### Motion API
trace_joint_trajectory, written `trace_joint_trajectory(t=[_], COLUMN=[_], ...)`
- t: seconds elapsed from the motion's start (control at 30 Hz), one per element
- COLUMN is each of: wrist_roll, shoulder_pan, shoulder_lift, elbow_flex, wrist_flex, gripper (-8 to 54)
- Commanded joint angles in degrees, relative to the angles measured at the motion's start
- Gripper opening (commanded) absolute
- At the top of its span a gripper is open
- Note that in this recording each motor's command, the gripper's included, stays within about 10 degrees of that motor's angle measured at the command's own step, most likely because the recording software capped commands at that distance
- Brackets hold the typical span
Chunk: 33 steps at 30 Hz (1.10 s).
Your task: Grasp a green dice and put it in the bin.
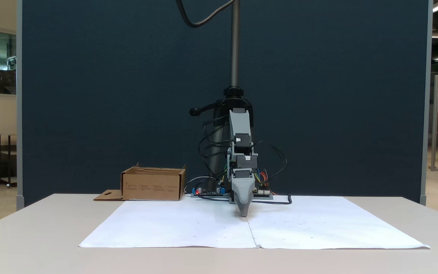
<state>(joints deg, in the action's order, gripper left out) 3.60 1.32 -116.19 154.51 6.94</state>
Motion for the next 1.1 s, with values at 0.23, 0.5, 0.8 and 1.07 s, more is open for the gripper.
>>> trace_joint_trajectory(t=[0.23, 0.5, 0.8, 1.07], wrist_roll=[-4.6, -4.8, -5.4, -5.4], shoulder_pan=[0.7, 0.3, -2.3, -2.4], shoulder_lift=[-12.5, -19.4, -19.7, -19.7], elbow_flex=[14.5, 23.0, 24.8, 24.8], wrist_flex=[27.9, 43.5, 54.8, 63.1], gripper=[42.8, 42.8, 42.9, 43.2])
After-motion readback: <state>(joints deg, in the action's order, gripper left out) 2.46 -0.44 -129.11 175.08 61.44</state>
